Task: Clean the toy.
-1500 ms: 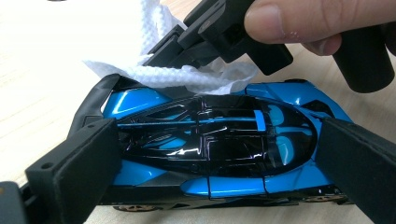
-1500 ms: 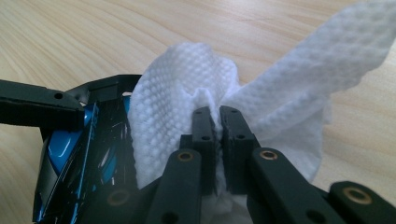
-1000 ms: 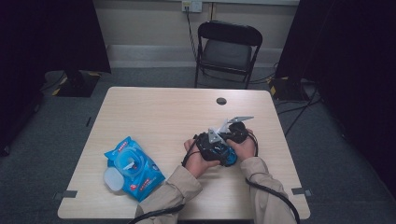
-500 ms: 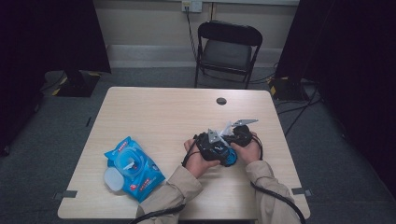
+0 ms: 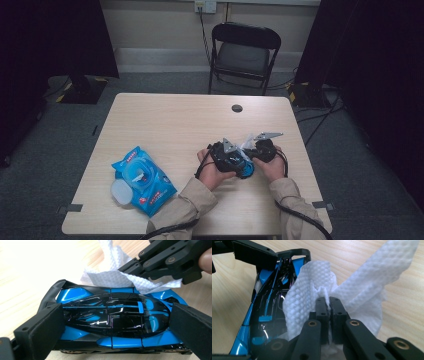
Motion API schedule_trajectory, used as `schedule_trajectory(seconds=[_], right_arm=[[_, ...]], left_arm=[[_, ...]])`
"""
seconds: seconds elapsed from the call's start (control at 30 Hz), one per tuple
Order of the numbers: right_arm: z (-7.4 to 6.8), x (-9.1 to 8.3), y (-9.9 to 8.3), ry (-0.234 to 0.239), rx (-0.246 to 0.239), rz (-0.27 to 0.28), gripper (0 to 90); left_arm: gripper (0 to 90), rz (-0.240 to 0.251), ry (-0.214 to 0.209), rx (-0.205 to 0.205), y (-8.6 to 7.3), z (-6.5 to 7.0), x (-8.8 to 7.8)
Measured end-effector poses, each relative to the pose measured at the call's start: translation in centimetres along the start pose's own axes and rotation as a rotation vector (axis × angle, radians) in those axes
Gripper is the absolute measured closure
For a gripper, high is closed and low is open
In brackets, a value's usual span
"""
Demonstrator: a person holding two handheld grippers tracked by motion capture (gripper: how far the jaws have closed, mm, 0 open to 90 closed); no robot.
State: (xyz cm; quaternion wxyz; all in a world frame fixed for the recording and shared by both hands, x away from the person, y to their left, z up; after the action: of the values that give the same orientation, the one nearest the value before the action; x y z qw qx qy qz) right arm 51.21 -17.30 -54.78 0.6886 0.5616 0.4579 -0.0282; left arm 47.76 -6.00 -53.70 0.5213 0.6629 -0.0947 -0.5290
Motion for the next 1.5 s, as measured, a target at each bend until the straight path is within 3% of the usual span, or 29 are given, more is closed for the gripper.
schedule_trajectory(seconds=[1.23,1.5], right_arm=[[0.5,-4.2,-3.8,-0.038,0.025,0.029,86.8],[0.4,-5.0,-4.3,-0.044,-0.002,0.005,86.7]], left_arm=[[0.0,-0.029,-0.006,0.010,0.2,0.8,0.2],[0.0,-0.029,-0.006,0.010,0.2,0.8,0.2]])
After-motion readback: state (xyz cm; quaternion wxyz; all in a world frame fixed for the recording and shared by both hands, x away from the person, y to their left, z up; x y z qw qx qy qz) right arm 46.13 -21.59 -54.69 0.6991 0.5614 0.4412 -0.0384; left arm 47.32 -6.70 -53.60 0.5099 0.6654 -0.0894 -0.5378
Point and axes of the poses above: each handheld gripper's, and its own axes: x roughly forward along the jaws, y roughly out of its top, z roughly to its right, the point moved 7 cm from there along x, roughly forward along the jaws, and after that the axes turned 9 degrees about -y, right-handed, at the moved point
